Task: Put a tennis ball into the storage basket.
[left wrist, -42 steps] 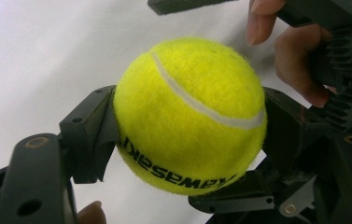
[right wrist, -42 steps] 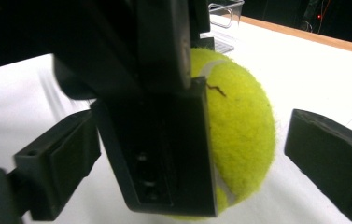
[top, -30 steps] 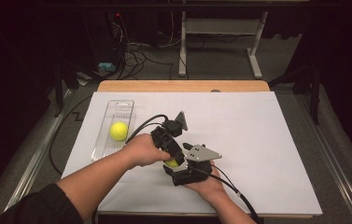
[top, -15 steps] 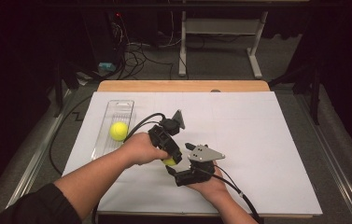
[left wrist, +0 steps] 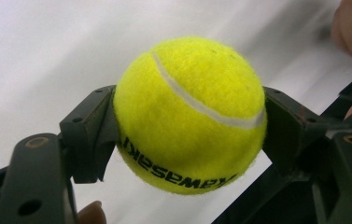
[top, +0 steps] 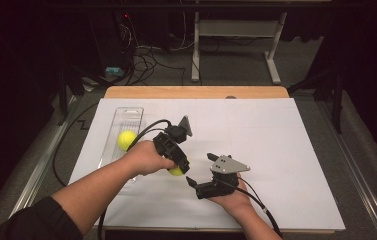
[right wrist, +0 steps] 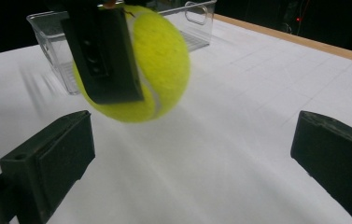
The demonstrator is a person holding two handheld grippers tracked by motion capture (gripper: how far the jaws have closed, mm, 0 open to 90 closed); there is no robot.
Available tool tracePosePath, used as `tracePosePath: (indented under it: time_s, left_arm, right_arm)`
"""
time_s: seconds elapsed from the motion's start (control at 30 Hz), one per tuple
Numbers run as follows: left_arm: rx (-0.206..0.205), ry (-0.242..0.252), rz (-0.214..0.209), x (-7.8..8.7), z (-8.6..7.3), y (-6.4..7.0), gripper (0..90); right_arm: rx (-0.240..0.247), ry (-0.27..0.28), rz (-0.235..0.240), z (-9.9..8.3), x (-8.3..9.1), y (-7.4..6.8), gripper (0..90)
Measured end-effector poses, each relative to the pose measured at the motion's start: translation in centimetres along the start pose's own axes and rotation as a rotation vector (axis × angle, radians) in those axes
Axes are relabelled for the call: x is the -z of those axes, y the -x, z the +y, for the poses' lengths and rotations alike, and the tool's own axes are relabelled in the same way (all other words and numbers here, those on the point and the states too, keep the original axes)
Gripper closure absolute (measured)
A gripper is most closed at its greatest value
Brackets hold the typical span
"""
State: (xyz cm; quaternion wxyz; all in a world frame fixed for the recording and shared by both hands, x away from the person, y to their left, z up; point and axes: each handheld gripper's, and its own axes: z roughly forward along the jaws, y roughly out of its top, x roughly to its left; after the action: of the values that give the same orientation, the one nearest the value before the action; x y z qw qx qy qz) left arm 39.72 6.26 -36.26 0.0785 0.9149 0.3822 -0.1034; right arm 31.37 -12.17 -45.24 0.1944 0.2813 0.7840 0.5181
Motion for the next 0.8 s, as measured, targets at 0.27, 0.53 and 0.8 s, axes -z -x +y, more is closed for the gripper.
tracePosePath:
  time_s: [0.27, 0.53, 0.8]
  left_arm:
    - [0.014, -0.005, 0.006, 0.2, -0.6, -0.8, 27.2]
    - [0.029, -0.010, 0.010, 0.6, -1.1, -1.5, 27.2]
    - [0.049, -0.008, 0.020, 1.1, -1.8, -2.5, 27.2]
  right_arm:
    - [-0.003, -0.015, -0.027, -0.7, 1.3, 1.0, 0.0]
    - [-0.012, -0.016, -0.067, -1.5, 2.7, 2.3, 0.0]
    - [-0.023, -0.017, -0.107, -2.3, 4.3, 3.7, 0.0]
